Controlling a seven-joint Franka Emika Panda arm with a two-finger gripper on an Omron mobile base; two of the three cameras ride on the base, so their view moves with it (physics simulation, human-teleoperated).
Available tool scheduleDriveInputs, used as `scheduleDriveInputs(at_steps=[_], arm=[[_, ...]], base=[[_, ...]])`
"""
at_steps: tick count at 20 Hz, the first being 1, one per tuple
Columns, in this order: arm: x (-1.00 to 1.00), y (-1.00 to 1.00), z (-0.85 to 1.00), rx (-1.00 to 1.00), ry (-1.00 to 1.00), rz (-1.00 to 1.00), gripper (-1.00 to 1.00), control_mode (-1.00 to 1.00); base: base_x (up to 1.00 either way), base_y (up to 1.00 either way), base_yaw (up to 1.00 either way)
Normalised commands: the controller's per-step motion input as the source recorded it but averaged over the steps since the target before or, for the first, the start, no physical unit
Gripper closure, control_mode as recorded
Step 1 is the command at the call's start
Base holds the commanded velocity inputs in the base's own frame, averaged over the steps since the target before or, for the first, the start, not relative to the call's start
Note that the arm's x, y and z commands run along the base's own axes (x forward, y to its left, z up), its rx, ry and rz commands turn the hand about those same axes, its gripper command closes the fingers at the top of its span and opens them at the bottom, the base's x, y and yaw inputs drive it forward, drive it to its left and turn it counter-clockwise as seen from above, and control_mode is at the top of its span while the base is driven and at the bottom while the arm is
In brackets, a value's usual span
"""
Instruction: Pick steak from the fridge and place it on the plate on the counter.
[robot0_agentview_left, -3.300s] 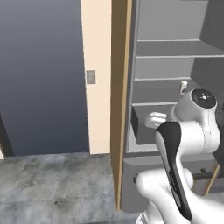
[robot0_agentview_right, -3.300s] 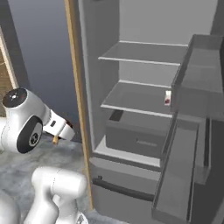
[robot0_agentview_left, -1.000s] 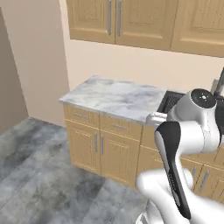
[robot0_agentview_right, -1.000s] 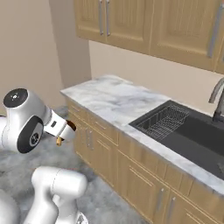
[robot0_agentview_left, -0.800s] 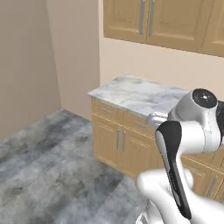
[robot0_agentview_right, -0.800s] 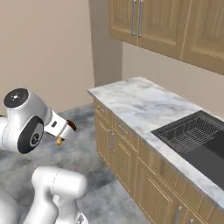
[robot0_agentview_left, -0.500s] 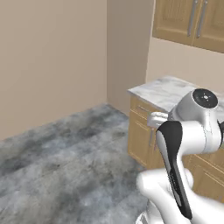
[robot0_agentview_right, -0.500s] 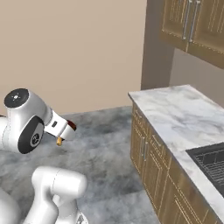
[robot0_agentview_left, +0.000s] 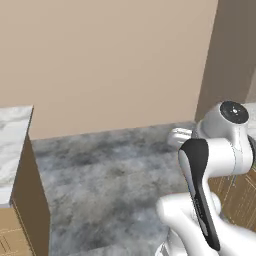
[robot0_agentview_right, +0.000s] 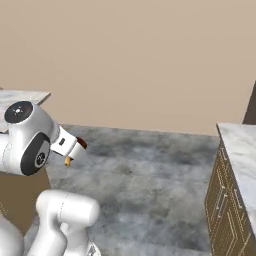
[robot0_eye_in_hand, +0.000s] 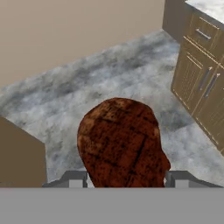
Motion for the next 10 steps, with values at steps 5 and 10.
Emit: scheduleDriveInputs(at_steps=[5, 10], arm=[[0.00, 0.00, 0.00, 0.00, 0.00, 0.00, 1.00, 1.00], [0.00, 0.00, 0.00, 0.00, 0.00, 0.00, 1.00, 1.00]], base=[[0.14, 0.24, 0.65], [0.26, 0.76, 0.42]])
